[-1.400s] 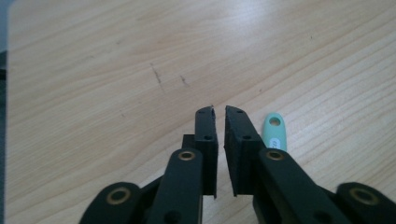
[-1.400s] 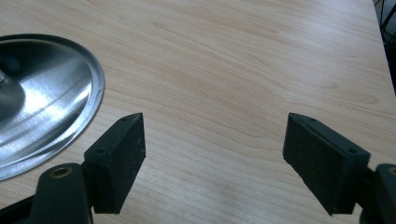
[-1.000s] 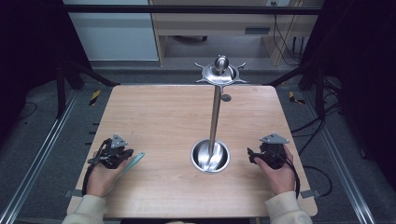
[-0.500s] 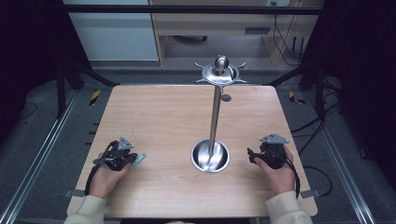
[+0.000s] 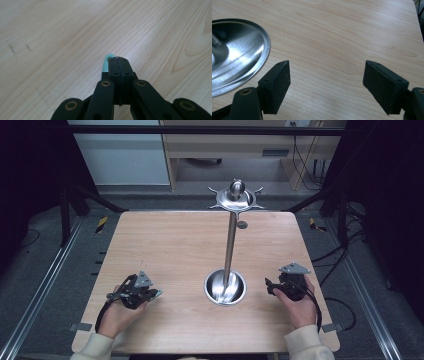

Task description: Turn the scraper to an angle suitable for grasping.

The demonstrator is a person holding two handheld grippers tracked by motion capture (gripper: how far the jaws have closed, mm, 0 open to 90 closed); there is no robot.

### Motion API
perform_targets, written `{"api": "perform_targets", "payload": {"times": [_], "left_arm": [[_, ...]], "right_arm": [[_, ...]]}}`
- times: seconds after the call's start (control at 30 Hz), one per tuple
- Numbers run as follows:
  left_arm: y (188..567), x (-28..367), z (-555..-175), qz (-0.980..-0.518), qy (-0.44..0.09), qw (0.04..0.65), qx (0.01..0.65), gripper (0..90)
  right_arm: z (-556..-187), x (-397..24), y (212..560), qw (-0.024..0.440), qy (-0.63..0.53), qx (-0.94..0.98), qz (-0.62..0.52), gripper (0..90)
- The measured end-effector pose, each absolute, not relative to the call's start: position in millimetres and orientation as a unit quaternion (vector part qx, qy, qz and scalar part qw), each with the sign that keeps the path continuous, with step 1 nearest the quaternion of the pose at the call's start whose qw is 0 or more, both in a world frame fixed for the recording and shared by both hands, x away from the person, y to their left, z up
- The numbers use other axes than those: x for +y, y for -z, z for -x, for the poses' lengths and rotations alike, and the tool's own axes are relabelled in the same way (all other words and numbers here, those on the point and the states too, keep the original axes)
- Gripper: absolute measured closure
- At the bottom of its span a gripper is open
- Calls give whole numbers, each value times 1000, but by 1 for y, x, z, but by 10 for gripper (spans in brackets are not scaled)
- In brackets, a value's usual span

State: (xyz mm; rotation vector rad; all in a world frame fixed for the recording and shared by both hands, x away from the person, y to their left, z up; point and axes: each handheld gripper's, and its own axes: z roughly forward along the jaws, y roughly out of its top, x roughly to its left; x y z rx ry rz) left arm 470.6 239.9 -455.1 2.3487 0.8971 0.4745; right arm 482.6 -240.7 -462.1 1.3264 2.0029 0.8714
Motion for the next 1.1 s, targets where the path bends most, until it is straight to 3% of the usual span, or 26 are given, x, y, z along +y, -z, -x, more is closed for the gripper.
{"api": "perform_targets", "payload": {"times": [0.13, 0.3, 0.4, 0.93, 1.1], "left_arm": [[443, 241, -470, -879, -177, 283, 339, 881], [427, 229, -480, -902, -183, 214, 328, 860], [423, 221, -494, -913, -147, 195, 325, 841], [448, 217, -509, -928, -84, 135, 336, 687], [447, 217, -518, -937, -79, 117, 319, 688]], "right_arm": [[-483, -241, 463, 288, -325, 751, -498, 221], [-483, -241, 463, 289, -323, 750, -499, 222], [-483, -242, 464, 290, -320, 751, -499, 222], [-483, -242, 464, 287, -322, 750, -502, 223], [-485, -242, 467, 285, -316, 752, -503, 223]]}}
